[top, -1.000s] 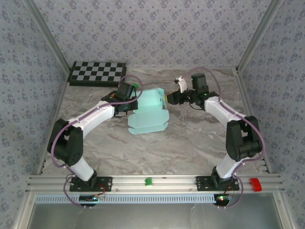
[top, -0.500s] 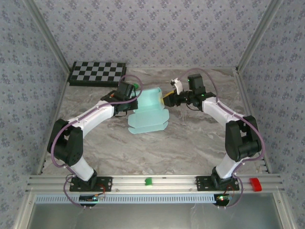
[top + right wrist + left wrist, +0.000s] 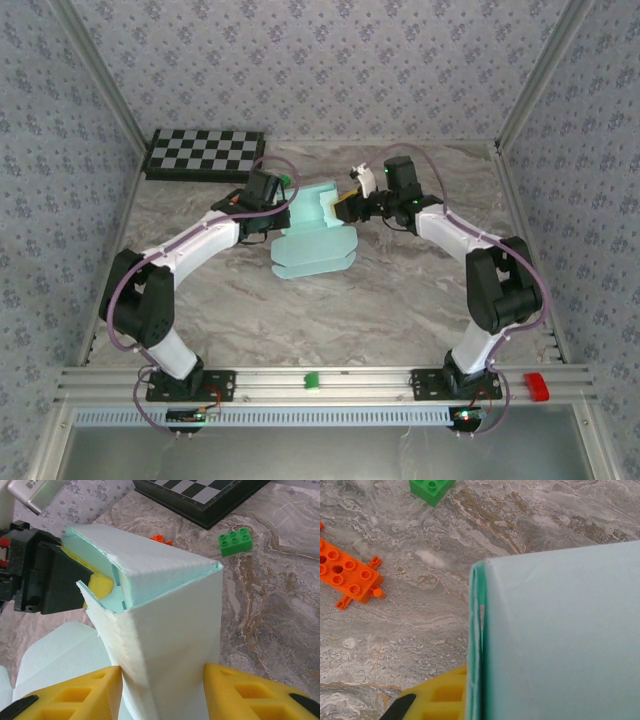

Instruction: Fold the paper box

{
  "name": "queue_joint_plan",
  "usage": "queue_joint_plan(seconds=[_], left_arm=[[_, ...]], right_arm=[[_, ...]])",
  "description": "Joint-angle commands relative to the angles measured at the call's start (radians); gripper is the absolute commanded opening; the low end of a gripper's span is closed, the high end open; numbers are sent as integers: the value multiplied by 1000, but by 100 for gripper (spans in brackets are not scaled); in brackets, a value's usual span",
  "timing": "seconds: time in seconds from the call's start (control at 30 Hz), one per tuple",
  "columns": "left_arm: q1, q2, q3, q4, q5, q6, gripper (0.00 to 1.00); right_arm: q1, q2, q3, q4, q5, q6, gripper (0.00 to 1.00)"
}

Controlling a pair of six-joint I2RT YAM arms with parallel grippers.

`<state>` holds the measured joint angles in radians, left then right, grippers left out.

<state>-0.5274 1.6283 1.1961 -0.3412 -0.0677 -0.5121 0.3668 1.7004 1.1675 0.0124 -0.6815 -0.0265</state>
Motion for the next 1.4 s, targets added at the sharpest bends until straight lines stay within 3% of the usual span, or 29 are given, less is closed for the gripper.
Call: queue_joint_plan(seconds=[0.0, 0.23, 0.97, 1.37], left_arm=[[1, -39, 17, 19, 25, 14, 0], [1, -41, 15, 18, 9, 4, 0], [3, -36, 16, 27, 17, -5, 0], [3, -35, 16, 23, 19, -7, 0]], right_arm=[[14, 15, 16, -3, 54, -4, 45], [34, 36, 66, -109, 82, -75, 44], [101, 94, 103, -169, 276, -113, 49], [117, 95, 107, -153, 370, -92, 40]])
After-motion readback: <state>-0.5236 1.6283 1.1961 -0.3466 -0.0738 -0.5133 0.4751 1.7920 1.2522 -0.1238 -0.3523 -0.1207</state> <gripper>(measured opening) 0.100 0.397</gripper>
